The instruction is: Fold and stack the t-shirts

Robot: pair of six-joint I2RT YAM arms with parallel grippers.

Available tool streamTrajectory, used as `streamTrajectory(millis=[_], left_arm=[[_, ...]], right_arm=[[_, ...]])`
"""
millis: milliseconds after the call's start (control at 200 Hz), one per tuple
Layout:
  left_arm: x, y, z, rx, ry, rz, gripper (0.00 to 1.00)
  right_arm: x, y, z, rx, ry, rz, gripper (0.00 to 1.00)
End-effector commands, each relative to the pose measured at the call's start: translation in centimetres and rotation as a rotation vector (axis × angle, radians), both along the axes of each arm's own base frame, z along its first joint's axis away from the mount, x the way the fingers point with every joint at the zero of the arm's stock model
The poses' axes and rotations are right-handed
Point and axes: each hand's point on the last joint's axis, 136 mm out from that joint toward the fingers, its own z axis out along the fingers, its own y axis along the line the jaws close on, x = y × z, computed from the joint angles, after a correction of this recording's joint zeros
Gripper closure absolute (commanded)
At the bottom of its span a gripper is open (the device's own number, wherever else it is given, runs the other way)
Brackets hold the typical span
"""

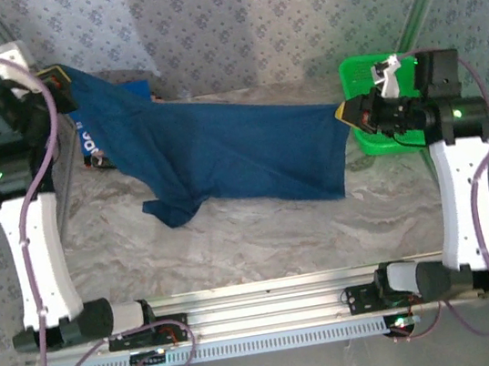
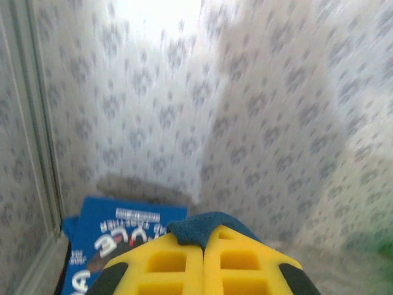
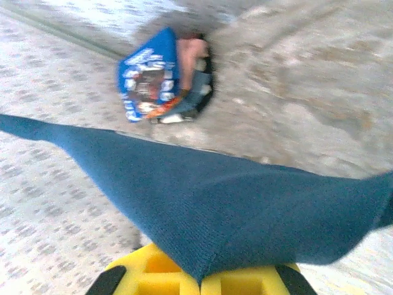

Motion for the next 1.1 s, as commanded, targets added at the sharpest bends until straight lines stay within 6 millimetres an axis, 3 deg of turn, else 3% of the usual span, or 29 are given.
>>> streamTrajectory(millis=[0, 170, 285, 475, 610, 745, 924, 1094], left_arm=[[-4.8, 0.0, 4.9, 0.008, -0.117, 0.015, 1.0], [-10.9, -0.9, 10.3, 0.036, -0.251, -0.012, 1.0], [-14.2, -1.3, 13.0, 0.058, -0.328, -0.016, 1.0], [-17.6, -1.3, 15.0, 0.075, -0.405, 0.007, 0.99], [-18.0, -1.0, 14.8, 0.086, -0.399, 0.026, 0.99], [-15.4, -0.2, 13.4, 0.114, -0.338, 0.066, 0.99], [-8.6, 0.3, 10.2, 0.117, -0.237, 0.064, 0.99], [-0.7, 0.7, 4.1, 0.124, -0.082, 0.043, 1.0]], right_arm=[[-3.3, 1.7, 6.0, 0.155, -0.163, 0.091, 1.0], [-7.6, 1.7, 12.4, 0.256, -0.354, 0.117, 1.0], [-9.9, 2.1, 15.0, 0.254, -0.436, 0.136, 1.0], [-12.2, 2.8, 18.2, 0.253, -0.53, 0.177, 1.0], [-12.5, 2.9, 18.9, 0.253, -0.545, 0.184, 1.0], [-10.7, 2.4, 18.5, 0.258, -0.529, 0.175, 1.0], [-5.7, 0.9, 16.7, 0.263, -0.477, 0.132, 1.0], [0.3, -0.7, 10.2, 0.281, -0.296, 0.078, 1.0]])
